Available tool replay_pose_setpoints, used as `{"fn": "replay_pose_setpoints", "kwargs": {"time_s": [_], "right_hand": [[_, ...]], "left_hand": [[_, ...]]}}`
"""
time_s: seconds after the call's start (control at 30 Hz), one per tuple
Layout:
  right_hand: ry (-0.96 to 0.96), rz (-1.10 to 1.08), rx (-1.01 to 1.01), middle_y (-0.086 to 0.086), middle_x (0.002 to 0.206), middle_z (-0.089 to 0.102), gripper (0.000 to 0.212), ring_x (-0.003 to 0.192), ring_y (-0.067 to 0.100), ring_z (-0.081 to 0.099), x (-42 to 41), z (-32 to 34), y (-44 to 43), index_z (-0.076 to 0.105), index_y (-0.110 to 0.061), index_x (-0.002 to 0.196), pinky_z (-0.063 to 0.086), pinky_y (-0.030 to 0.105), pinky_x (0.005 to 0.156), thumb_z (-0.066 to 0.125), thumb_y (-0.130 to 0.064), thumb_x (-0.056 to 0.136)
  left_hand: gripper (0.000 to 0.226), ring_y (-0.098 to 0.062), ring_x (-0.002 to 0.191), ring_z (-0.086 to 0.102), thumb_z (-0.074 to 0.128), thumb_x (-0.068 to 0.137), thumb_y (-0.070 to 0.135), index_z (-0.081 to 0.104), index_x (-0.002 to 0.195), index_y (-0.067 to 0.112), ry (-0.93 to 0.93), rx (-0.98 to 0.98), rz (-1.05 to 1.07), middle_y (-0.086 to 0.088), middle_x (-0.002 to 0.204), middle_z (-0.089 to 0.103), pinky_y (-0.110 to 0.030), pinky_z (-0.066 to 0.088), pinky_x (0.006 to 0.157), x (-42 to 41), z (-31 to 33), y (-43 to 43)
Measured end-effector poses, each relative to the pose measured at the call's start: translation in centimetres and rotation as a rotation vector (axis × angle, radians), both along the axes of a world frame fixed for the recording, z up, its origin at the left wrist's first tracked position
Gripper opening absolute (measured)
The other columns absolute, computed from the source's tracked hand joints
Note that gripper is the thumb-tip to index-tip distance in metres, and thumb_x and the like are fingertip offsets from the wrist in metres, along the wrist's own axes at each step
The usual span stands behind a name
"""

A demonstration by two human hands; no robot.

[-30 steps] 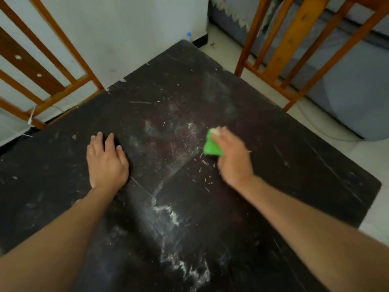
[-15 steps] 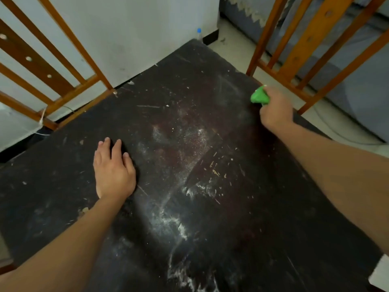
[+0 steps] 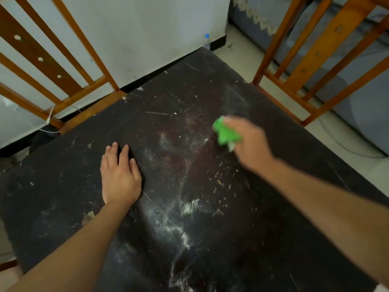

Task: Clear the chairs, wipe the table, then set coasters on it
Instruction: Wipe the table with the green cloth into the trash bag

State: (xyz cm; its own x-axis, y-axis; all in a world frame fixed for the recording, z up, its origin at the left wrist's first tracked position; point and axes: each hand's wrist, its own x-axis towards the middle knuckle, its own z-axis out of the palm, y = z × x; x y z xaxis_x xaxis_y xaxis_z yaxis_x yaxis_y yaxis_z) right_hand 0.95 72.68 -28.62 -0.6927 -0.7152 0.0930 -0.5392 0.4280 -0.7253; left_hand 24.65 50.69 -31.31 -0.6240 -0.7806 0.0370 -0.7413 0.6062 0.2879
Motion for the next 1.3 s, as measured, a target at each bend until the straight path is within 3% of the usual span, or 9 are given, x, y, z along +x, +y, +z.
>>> {"fn": "replay_pose_setpoints", "kwargs": {"time_s": [0.1,0.2,0.37,0.6,0.73,0.87,0.97,1.17,1.3], "right_hand": [[0.086,-0.334,0.176,0.015,0.135,0.055,0.049,0.125,0.030,0.050,-10.0,-0.2,-1.9,0.053,-0.008,0.136,0.034,0.031,0.106,0.055,0.001,0.088],[0.116,-0.405,0.295,0.017,0.140,0.050,0.054,0.130,0.034,0.044,-11.3,-1.5,-3.9,0.049,-0.009,0.139,0.030,0.037,0.111,0.053,0.002,0.087],[0.169,0.126,0.117,0.022,0.134,0.056,0.060,0.127,0.038,0.051,1.6,-3.0,-4.6,0.056,0.001,0.132,0.024,0.032,0.114,0.047,0.010,0.073],[-0.053,0.622,0.090,-0.003,0.144,0.049,0.067,0.135,0.007,0.043,11.4,-1.0,1.0,0.053,-0.019,0.136,0.036,0.031,0.112,0.063,0.005,0.074],[-0.054,0.186,-0.042,0.009,0.127,0.063,0.054,0.113,0.019,0.062,0.5,-0.1,-3.8,0.062,-0.008,0.127,0.046,0.029,0.102,0.065,0.003,0.075],[0.110,-0.286,0.160,0.016,0.129,0.061,0.044,0.119,0.035,0.055,-12.9,0.1,-9.1,0.058,-0.011,0.132,0.039,0.036,0.102,0.053,-0.012,0.089],[0.076,-0.396,0.319,0.016,0.136,0.053,0.043,0.125,0.036,0.048,-14.1,-0.9,-11.0,0.049,-0.013,0.138,0.036,0.040,0.105,0.048,-0.010,0.095],[0.165,0.169,0.137,0.016,0.139,0.054,0.062,0.133,0.033,0.045,-0.1,-3.3,-7.0,0.054,-0.005,0.135,0.025,0.038,0.116,0.051,0.005,0.074],[0.057,0.544,0.142,-0.001,0.144,0.049,0.066,0.137,0.015,0.042,8.5,-1.8,-2.0,0.054,-0.018,0.135,0.028,0.037,0.117,0.065,0.004,0.074]], "left_hand": [[0.044,-0.034,0.146,0.020,0.042,0.102,0.019,0.045,0.142,0.003,-0.005,0.010,0.013,-0.019,0.155,0.031,-0.047,0.016,0.120,-0.1,-0.1,-0.1],[0.044,-0.034,0.146,0.021,0.043,0.101,0.019,0.045,0.142,0.003,0.005,0.004,0.012,-0.019,0.155,0.032,-0.047,0.016,0.120,-0.1,-0.2,-0.1],[0.043,-0.036,0.145,0.023,0.044,0.101,0.017,0.047,0.140,0.001,0.011,-0.007,-0.002,-0.021,0.153,0.034,-0.049,0.019,0.119,0.2,-0.5,-0.2],[0.044,-0.035,0.145,0.022,0.042,0.101,0.019,0.047,0.140,0.001,0.005,0.009,0.003,-0.021,0.153,0.034,-0.049,0.018,0.120,0.0,-0.3,-0.1],[0.050,-0.034,0.146,0.022,0.033,0.099,0.027,0.046,0.141,0.003,-0.001,0.002,0.009,-0.019,0.154,0.034,-0.047,0.018,0.120,0.0,-0.2,-0.1],[0.052,-0.034,0.146,0.023,0.032,0.097,0.028,0.047,0.140,0.003,0.009,-0.004,0.006,-0.019,0.153,0.035,-0.048,0.019,0.120,0.1,-0.4,-0.2],[0.051,-0.034,0.145,0.023,0.033,0.097,0.027,0.048,0.140,0.002,0.013,-0.013,0.005,-0.019,0.153,0.035,-0.047,0.019,0.120,0.1,-0.5,-0.3],[0.053,-0.033,0.146,0.021,0.031,0.098,0.029,0.046,0.141,0.004,-0.017,-0.001,0.005,-0.018,0.154,0.033,-0.047,0.018,0.120,0.2,-0.3,-0.2],[0.053,-0.033,0.146,0.022,0.030,0.098,0.029,0.047,0.141,0.003,-0.016,0.003,0.010,-0.019,0.154,0.034,-0.049,0.020,0.119,0.1,-0.2,-0.2]]}}
